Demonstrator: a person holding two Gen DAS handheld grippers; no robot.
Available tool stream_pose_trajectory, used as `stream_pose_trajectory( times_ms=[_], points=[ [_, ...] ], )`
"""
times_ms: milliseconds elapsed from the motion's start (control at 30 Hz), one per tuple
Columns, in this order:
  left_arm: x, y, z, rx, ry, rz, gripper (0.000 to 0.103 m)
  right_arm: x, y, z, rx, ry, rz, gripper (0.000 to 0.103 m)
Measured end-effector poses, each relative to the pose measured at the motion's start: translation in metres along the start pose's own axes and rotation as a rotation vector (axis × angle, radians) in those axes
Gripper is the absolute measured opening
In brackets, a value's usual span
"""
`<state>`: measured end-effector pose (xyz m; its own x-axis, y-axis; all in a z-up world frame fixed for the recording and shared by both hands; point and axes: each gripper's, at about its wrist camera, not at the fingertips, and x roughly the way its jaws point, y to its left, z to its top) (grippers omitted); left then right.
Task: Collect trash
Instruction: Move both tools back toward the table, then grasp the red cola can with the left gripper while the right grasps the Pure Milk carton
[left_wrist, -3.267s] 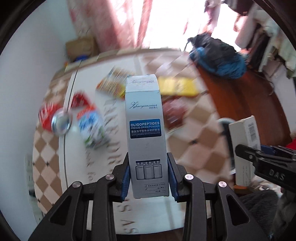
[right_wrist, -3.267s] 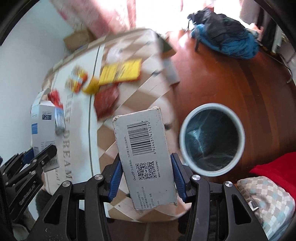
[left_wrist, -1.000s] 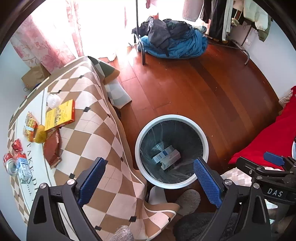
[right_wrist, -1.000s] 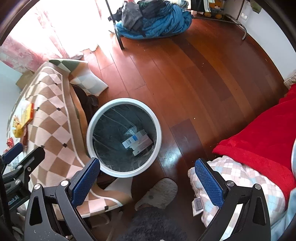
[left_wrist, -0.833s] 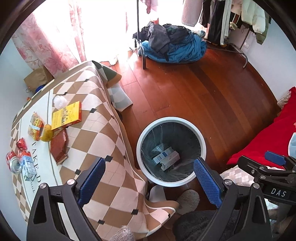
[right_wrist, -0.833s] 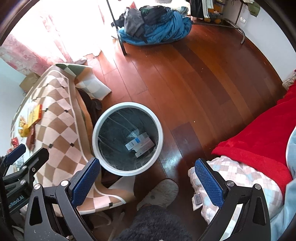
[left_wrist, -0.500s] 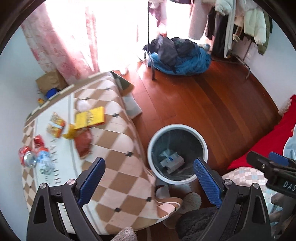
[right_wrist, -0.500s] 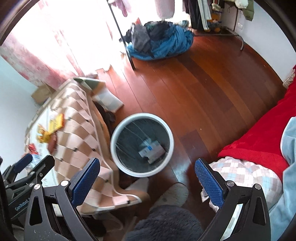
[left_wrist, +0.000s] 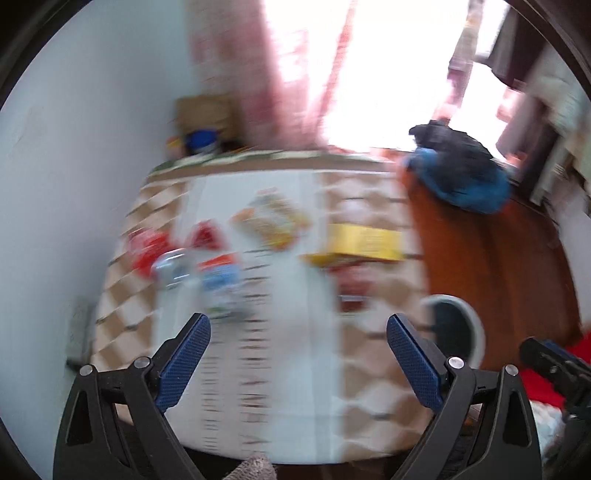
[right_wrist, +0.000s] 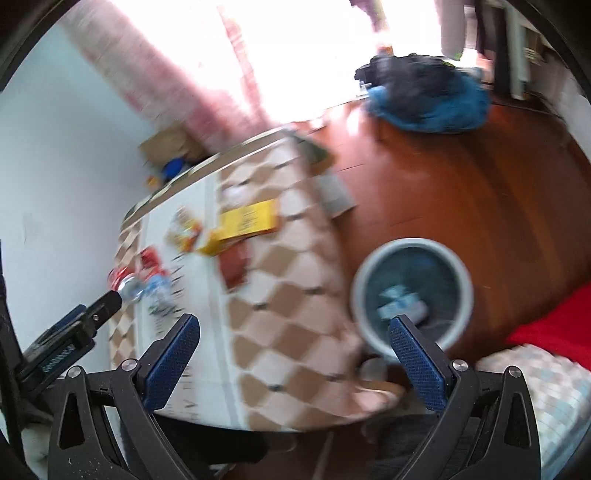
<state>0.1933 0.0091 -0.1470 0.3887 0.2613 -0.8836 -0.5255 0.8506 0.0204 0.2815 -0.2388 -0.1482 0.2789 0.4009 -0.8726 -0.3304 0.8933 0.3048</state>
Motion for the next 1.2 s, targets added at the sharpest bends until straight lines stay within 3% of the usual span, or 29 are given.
stream_pose_trajectory(
  times_ms=[233, 300, 333, 367, 467, 567, 600, 633, 967, 1133, 1200],
  points=[
    [0.056, 0.156, -0.029, -0.209, 0.103, 0.204, 0.098, 0.125, 0.16, 0.001, -0.2, 0.184, 0.065, 0.103],
    [0.074, 0.194, -0.042, -0.266, 0.144, 0.238, 0.098, 0.163, 0.201, -0.003, -0.254, 0.237, 0.059, 0.096],
    [0.081, 0.207, -0.047, -0.286, 0.159, 0.249, 0.098, 0.177, 0.214, -0.005, -0.277, 0.253, 0.046, 0.085],
    [0.09, 0.223, -0.054, -0.31, 0.181, 0.255, 0.098, 0.194, 0.231, -0.007, -0.303, 0.274, 0.029, 0.08],
    [0.107, 0.246, -0.066, -0.349, 0.217, 0.254, 0.098, 0.231, 0.253, -0.009, -0.339, 0.322, -0.012, 0.08],
    [0.121, 0.26, -0.07, -0.376, 0.244, 0.224, 0.098, 0.262, 0.268, -0.011, -0.372, 0.365, -0.045, 0.077],
    [0.124, 0.26, -0.068, -0.382, 0.247, 0.213, 0.098, 0.268, 0.272, -0.012, -0.381, 0.375, -0.05, 0.071],
    [0.127, 0.261, -0.066, -0.389, 0.248, 0.199, 0.098, 0.273, 0.274, -0.013, -0.39, 0.381, -0.061, 0.056],
    [0.17, 0.255, 0.012, -0.622, 0.184, -0.153, 0.097, 0.275, 0.255, 0.019, -0.291, 0.332, -0.144, 0.056],
    [0.211, 0.244, 0.039, -0.635, 0.241, -0.19, 0.096, 0.28, 0.247, 0.032, -0.276, 0.335, -0.145, 0.056],
    [0.219, 0.24, 0.044, -0.638, 0.24, -0.193, 0.085, 0.282, 0.247, 0.035, -0.273, 0.336, -0.144, 0.056]
  ],
)
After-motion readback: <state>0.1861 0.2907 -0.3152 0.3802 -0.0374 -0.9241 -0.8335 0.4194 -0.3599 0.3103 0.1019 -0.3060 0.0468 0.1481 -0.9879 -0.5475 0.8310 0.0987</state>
